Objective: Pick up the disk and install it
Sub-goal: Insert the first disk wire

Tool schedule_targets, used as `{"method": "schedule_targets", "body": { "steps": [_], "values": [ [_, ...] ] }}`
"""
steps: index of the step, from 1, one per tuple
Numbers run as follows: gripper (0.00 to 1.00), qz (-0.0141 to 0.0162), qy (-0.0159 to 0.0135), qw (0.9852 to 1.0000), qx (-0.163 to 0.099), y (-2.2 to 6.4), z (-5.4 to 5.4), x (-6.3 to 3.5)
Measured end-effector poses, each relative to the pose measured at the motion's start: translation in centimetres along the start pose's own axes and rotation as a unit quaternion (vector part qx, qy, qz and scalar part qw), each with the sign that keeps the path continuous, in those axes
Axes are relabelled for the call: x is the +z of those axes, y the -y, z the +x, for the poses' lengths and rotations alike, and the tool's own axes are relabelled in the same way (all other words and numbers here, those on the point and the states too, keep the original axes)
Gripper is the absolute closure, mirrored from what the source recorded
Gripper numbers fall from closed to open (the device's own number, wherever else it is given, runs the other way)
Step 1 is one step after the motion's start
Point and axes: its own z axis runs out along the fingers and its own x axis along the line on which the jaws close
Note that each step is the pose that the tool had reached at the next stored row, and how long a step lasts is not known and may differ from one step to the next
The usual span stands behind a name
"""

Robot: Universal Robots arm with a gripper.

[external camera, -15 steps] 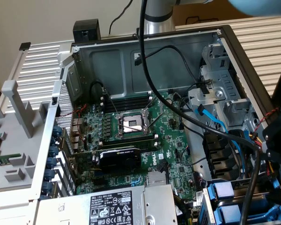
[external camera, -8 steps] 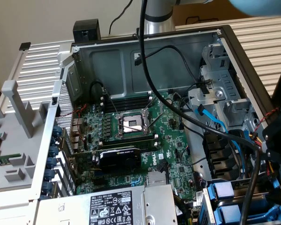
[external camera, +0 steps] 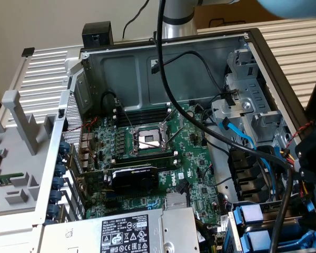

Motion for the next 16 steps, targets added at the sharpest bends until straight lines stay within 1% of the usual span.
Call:
{"method": "schedule_targets", "body": {
  "steps": [12, 14, 15, 16],
  "values": [
    [0.45, -0.0006, 0.0002, 1.0000, 0.000, 0.00, 0.00, 0.00],
    [0.43, -0.0006, 0.0002, 1.0000, 0.000, 0.00, 0.00, 0.00],
    [0.37, -0.0006, 0.0002, 1.0000, 0.000, 0.00, 0.00, 0.00],
    [0.37, -0.0006, 0.0002, 1.0000, 0.000, 0.00, 0.00, 0.00]
  ]
}}
